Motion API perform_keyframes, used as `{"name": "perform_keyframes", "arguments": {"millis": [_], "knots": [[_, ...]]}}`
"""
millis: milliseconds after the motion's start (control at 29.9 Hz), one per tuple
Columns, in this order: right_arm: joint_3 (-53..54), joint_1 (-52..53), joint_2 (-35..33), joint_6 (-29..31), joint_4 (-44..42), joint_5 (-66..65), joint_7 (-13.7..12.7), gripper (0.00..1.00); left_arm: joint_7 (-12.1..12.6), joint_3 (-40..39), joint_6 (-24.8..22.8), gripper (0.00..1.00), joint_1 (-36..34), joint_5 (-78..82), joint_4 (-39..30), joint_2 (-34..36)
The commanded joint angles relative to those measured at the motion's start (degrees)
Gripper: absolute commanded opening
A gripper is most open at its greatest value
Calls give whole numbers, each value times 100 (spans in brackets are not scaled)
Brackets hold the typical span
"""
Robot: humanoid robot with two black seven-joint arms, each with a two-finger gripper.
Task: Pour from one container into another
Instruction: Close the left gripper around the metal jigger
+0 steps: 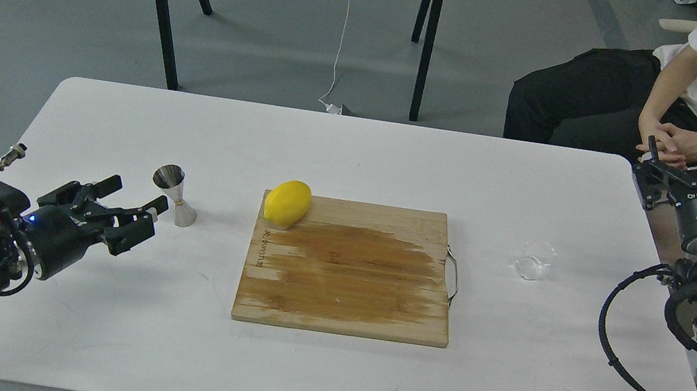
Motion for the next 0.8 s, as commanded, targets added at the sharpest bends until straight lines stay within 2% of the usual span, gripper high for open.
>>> {"name": "perform_keyframes", "arguments": {"millis": [0,267,602,769], "knots": [[-26,-56,-1,0,-34,-13,0,100,-7,7,86,98,-58,599,370,-393],[-35,-65,-18,0,-26,-13,0,100,-7,42,561,96,-743,599,1847,-1316],[-61,-73,-18,0,-26,-13,0,100,-7,394,737,84,-1200,599,2814,-1721],[-26,-135,-18,0,-34,-22,8,100,2,552,763,83,-1314,599,3034,-1932]]}}
